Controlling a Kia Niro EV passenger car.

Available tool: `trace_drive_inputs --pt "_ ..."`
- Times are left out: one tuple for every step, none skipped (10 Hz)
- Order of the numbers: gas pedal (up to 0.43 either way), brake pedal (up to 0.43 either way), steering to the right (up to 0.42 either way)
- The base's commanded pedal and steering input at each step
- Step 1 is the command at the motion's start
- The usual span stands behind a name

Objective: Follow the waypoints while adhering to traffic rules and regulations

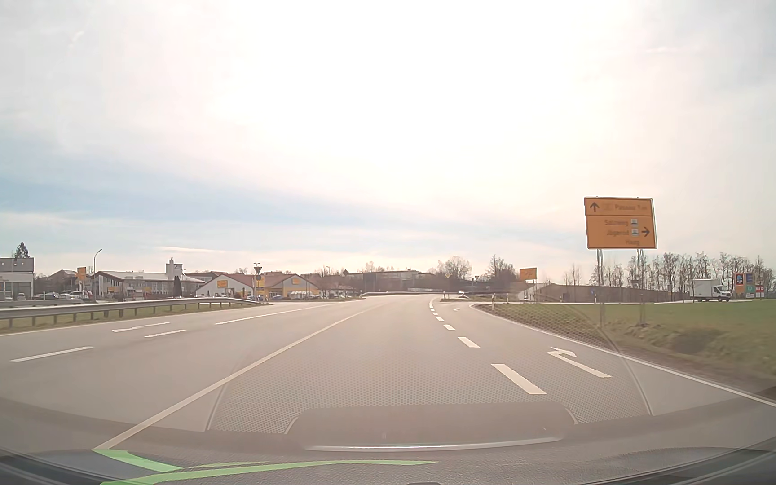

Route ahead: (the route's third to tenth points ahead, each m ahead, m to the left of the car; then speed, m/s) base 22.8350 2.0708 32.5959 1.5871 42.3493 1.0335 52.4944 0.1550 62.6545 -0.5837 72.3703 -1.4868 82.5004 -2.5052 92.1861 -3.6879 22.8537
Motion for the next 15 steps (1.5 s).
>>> trace_drive_inputs --pt "0.28 0.0 0.011" --pt "0.28 0.0 0.012" --pt "0.28 0.0 0.012" --pt "0.28 0.0 0.012" --pt "0.28 0.0 0.012" --pt "0.28 0.0 0.012" --pt "0.28 0.0 0.012" --pt "0.28 0.0 0.012" --pt "0.287 0.0 0.011" --pt "0.299 0.0 0.011" --pt "0.299 0.0 0.01" --pt "0.311 0.0 0.01" --pt "0.319 0.0 0.009" --pt "0.319 0.0 0.008" --pt "0.319 0.0 0.008"
